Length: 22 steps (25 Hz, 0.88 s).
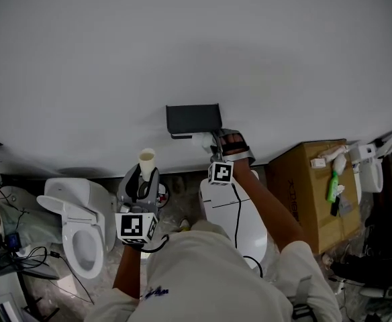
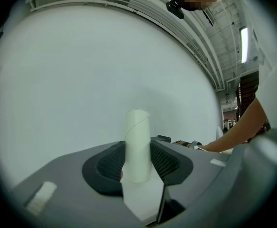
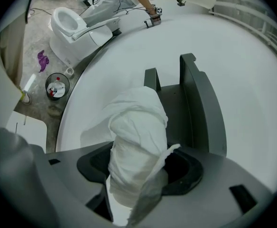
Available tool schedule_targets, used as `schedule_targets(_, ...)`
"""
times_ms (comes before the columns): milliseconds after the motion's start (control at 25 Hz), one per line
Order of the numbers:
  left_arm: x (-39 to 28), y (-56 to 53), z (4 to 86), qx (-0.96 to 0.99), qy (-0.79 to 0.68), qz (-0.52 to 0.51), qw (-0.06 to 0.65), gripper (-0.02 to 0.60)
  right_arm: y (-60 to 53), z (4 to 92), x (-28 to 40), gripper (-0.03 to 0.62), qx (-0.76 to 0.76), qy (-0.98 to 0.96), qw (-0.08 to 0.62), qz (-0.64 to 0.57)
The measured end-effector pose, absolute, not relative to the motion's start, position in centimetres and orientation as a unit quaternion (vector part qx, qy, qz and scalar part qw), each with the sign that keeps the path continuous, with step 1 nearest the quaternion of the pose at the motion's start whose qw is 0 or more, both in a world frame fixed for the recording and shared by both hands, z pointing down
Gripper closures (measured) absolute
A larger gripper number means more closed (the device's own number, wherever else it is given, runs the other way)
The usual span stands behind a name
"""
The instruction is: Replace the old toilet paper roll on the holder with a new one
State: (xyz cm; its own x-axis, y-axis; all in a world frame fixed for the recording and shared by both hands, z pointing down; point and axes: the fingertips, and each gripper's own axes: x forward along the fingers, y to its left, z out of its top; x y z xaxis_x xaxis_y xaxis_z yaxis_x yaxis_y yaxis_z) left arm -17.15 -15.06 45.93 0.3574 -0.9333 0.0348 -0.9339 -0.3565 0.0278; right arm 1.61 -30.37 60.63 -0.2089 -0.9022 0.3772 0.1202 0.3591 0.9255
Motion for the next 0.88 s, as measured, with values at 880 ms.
schedule_targets(880,-18.9,-13.8,46.5,0.814,-0.579,0.016,0.030,0.408,-29.8,60.3,-5.4,0.299,0.310,-0.632,0.518,-0.486)
